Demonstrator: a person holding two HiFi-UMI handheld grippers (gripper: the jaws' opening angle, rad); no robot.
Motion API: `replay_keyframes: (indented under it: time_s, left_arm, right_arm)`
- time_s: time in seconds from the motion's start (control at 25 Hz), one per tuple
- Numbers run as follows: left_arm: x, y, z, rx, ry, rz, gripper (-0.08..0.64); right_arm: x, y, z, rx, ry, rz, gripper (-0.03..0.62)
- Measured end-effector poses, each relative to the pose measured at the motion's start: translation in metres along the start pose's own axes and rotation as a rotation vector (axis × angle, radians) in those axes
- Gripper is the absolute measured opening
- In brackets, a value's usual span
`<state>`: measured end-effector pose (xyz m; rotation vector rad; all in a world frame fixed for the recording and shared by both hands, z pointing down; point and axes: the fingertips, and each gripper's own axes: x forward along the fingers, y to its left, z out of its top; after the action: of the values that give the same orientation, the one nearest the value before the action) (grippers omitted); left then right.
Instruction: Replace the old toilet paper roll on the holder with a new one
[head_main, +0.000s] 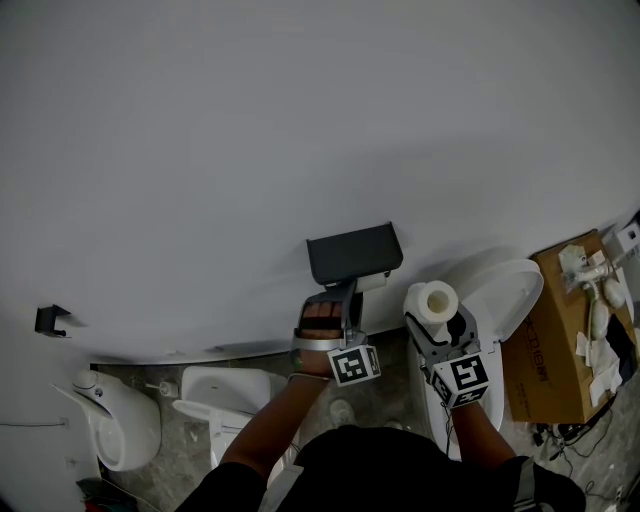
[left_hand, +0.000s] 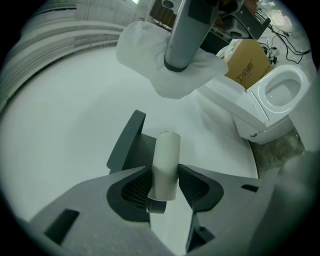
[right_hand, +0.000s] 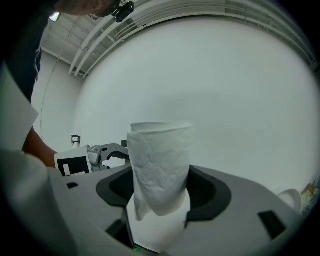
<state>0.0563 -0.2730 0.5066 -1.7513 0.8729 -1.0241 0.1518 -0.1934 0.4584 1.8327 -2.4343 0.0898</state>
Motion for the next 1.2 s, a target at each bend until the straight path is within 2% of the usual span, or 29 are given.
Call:
replay_keyframes:
  time_s: [0.36, 0.56, 0.96, 1.2]
  left_arm:
    - [0.005, -0.006, 0.008, 0.073, -0.038, -0.015, 0.17]
    - [0.016, -0.009, 0.042, 0.074, -0.062, -0.004, 0.17]
    - [0.02, -0.017, 0.079, 0.09, -0.139, -0.013, 0.17]
    - [0.026, -0.021, 0.102, 0.176, -0.155, -0.008, 0.17]
  right_arm:
    - [-0.015, -0.007, 0.004, -0.003, -0.001, -0.057, 0.29]
    - [-0.03, -0.03, -0.001, -0.005, 0.002, -0.078, 0.29]
    - [-0.06, -0.041, 0.0, -0.005, 0.006, -0.138, 0.29]
    - [-0.078, -0.055, -0.003, 0.006, 0.011, -0.177, 0.29]
